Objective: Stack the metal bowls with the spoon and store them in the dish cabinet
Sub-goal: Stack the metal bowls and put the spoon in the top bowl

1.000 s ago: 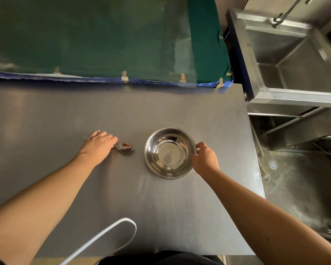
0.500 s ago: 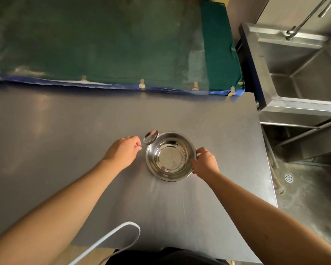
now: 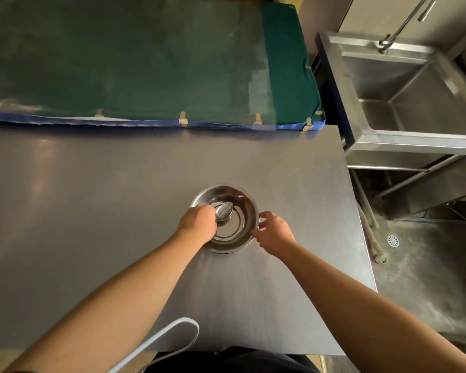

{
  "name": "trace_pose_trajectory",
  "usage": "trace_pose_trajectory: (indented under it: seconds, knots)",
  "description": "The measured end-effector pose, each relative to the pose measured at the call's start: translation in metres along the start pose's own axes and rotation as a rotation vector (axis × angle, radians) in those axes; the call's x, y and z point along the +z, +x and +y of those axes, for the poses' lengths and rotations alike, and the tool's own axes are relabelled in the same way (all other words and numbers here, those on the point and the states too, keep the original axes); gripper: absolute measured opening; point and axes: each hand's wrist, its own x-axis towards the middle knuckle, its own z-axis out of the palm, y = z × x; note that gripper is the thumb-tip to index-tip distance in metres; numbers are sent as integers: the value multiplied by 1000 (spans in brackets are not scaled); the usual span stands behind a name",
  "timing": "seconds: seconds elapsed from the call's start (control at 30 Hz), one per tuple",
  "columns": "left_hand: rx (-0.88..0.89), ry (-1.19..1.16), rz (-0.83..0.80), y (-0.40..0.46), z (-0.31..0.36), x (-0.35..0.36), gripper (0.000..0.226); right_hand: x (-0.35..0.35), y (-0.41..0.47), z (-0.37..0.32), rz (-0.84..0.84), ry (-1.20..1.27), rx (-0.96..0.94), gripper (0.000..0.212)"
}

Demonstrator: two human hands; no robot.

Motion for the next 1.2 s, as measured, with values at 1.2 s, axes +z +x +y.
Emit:
trace_pose_trajectory:
  seconds: [1.2]
  knots:
    - [-208, -514, 130, -1, -58, 2, 63, 7, 1, -17, 64, -110, -63, 61]
